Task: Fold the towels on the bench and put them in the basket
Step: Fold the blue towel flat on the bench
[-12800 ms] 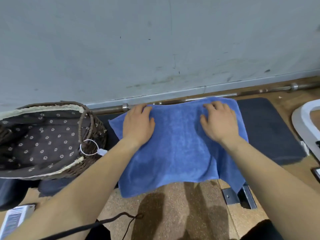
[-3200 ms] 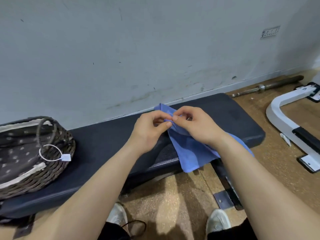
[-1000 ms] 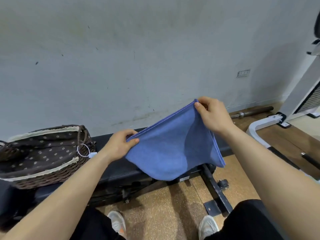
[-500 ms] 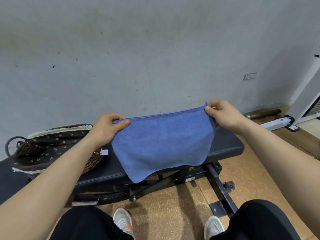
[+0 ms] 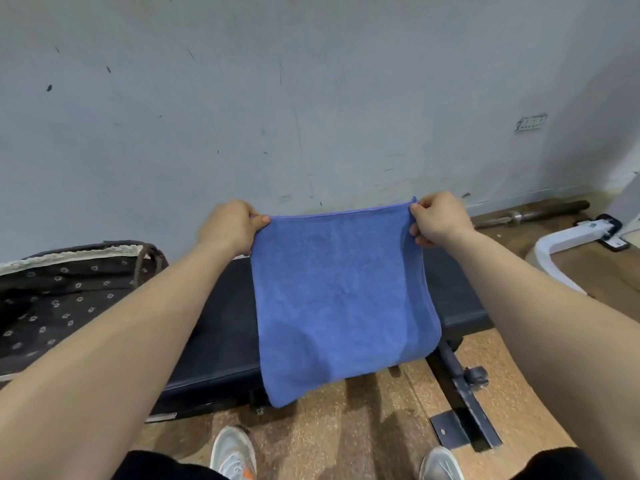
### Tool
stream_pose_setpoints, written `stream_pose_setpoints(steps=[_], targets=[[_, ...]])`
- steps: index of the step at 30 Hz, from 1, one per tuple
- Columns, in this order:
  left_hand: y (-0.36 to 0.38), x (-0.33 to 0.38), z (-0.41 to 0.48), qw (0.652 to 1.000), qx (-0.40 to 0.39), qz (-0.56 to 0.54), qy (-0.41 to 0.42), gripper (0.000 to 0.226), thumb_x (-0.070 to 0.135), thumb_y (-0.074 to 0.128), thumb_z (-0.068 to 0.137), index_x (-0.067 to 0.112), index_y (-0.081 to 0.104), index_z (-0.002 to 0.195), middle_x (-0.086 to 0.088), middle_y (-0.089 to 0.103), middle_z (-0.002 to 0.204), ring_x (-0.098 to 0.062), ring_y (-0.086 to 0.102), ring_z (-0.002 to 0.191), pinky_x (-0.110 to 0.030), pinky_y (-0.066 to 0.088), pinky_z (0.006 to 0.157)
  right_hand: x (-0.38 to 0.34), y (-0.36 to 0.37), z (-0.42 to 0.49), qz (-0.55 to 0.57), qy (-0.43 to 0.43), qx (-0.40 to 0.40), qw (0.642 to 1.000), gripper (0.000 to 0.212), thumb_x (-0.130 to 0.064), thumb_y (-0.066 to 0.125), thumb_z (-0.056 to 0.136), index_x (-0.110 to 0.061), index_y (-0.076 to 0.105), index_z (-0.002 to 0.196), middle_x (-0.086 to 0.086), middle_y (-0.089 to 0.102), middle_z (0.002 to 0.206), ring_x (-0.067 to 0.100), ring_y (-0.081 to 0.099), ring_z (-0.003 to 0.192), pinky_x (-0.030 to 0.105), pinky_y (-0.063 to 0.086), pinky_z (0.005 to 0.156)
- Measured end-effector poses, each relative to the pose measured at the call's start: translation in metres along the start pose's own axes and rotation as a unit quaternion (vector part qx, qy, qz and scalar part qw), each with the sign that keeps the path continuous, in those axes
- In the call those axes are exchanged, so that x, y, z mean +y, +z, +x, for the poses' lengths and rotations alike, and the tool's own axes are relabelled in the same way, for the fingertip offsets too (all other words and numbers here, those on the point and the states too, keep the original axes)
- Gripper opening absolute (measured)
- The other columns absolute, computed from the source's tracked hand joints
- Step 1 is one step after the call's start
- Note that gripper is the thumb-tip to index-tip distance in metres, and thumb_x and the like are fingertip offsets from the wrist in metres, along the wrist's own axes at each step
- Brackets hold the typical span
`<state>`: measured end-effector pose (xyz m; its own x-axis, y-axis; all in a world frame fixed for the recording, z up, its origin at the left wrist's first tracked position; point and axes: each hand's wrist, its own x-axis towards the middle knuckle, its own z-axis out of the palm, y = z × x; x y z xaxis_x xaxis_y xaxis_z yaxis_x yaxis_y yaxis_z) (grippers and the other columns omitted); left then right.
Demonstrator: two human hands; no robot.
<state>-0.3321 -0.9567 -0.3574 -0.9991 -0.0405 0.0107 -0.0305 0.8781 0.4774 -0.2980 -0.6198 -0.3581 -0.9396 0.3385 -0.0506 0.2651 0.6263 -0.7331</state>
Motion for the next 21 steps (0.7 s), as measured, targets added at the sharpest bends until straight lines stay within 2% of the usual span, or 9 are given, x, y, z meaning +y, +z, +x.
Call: stream_pose_setpoints(steps=[2, 5, 8, 10, 12, 14, 16, 19, 21], targets=[[0.014, 0.001, 0.017, 0.999, 0.015, -0.024, -0.015, 0.037, 0.046, 0.05, 0.098, 0.019, 0.064, 0.079, 0.0, 0.063, 0.045, -0.02, 0.067, 0.072, -0.036, 0.053, 0.077, 0.003, 0.013, 0.017, 0.08, 0.035, -0.018, 0.996, 0.032, -0.027, 0.045, 0.105, -0.01, 0.06, 0.083, 0.009, 0.07, 0.073, 0.022, 0.063, 0.054, 0.033, 0.056, 0.054], [0.026, 0.001, 0.036, 0.999, 0.027, -0.041, -0.019, 0.036, 0.045, 0.049, 0.099, 0.019, 0.062, 0.078, -0.001, 0.062, 0.042, -0.02, 0.068, 0.07, -0.036, 0.053, 0.076, 0.008, 0.02, 0.037, 0.134, 0.05, -0.035, 0.989, 0.027, -0.029, 0.045, 0.105, -0.013, 0.06, 0.09, 0.007, 0.069, 0.077, 0.021, 0.063, 0.058, 0.033, 0.055, 0.057], [0.031, 0.002, 0.05, 0.995, 0.048, -0.088, -0.016, 0.03, 0.039, 0.053, 0.099, 0.017, 0.065, 0.083, -0.006, 0.067, 0.056, -0.02, 0.069, 0.059, -0.031, 0.05, 0.068, 0.009, 0.024, 0.051, 0.172, 0.047, -0.05, 0.983, 0.024, -0.03, 0.047, 0.105, -0.016, 0.059, 0.09, 0.005, 0.068, 0.078, 0.019, 0.065, 0.061, 0.032, 0.055, 0.058], [0.031, 0.003, 0.057, 0.987, 0.074, -0.141, -0.001, 0.024, 0.034, 0.057, 0.098, 0.016, 0.067, 0.086, -0.002, 0.068, 0.072, -0.02, 0.069, 0.054, -0.027, 0.048, 0.06, 0.007, 0.023, 0.057, 0.198, 0.043, -0.051, 0.978, 0.021, -0.03, 0.048, 0.104, -0.018, 0.059, 0.089, 0.005, 0.069, 0.081, 0.018, 0.066, 0.062, 0.033, 0.055, 0.06], [0.029, 0.004, 0.063, 0.976, 0.092, -0.199, 0.013, 0.02, 0.03, 0.06, 0.097, 0.017, 0.068, 0.085, 0.001, 0.065, 0.08, -0.022, 0.072, 0.059, -0.03, 0.054, 0.062, 0.002, 0.019, 0.061, 0.228, 0.034, -0.041, 0.972, 0.016, -0.027, 0.051, 0.102, -0.019, 0.06, 0.091, 0.005, 0.07, 0.083, 0.019, 0.067, 0.064, 0.034, 0.056, 0.061], [0.027, 0.004, 0.061, 0.966, 0.091, -0.24, 0.017, 0.018, 0.027, 0.061, 0.097, 0.016, 0.067, 0.084, 0.001, 0.063, 0.08, -0.024, 0.073, 0.067, -0.041, 0.06, 0.072, -0.004, 0.013, 0.057, 0.267, 0.032, -0.034, 0.963, 0.012, -0.022, 0.05, 0.098, -0.017, 0.061, 0.095, 0.006, 0.071, 0.083, 0.02, 0.066, 0.065, 0.034, 0.056, 0.064], [0.027, 0.002, 0.05, 0.968, 0.074, -0.24, 0.022, 0.018, 0.025, 0.06, 0.098, 0.016, 0.067, 0.084, -0.003, 0.064, 0.08, -0.024, 0.073, 0.071, -0.047, 0.061, 0.076, -0.004, 0.009, 0.047, 0.306, 0.048, -0.039, 0.95, 0.017, -0.02, 0.045, 0.097, -0.015, 0.062, 0.094, 0.007, 0.071, 0.083, 0.02, 0.065, 0.065, 0.035, 0.055, 0.065], [0.035, -0.009, 0.017, 0.975, 0.035, -0.215, 0.031, 0.018, 0.027, 0.062, 0.096, 0.021, 0.068, 0.08, -0.003, 0.068, 0.078, -0.021, 0.073, 0.073, -0.046, 0.06, 0.075, 0.012, 0.009, 0.023, 0.311, 0.097, -0.053, 0.944, 0.026, -0.023, 0.04, 0.097, -0.015, 0.064, 0.09, 0.009, 0.072, 0.081, 0.022, 0.065, 0.063, 0.032, 0.055, 0.059], [0.042, -0.02, -0.007, 0.985, 0.02, -0.168, 0.044, 0.019, 0.032, 0.062, 0.095, 0.022, 0.069, 0.08, -0.002, 0.069, 0.076, -0.022, 0.07, 0.075, -0.043, 0.058, 0.076, 0.03, 0.01, 0.004, 0.298, 0.118, -0.056, 0.945, 0.028, -0.029, 0.043, 0.099, -0.014, 0.065, 0.088, 0.011, 0.07, 0.079, 0.023, 0.064, 0.061, 0.03, 0.055, 0.058]])
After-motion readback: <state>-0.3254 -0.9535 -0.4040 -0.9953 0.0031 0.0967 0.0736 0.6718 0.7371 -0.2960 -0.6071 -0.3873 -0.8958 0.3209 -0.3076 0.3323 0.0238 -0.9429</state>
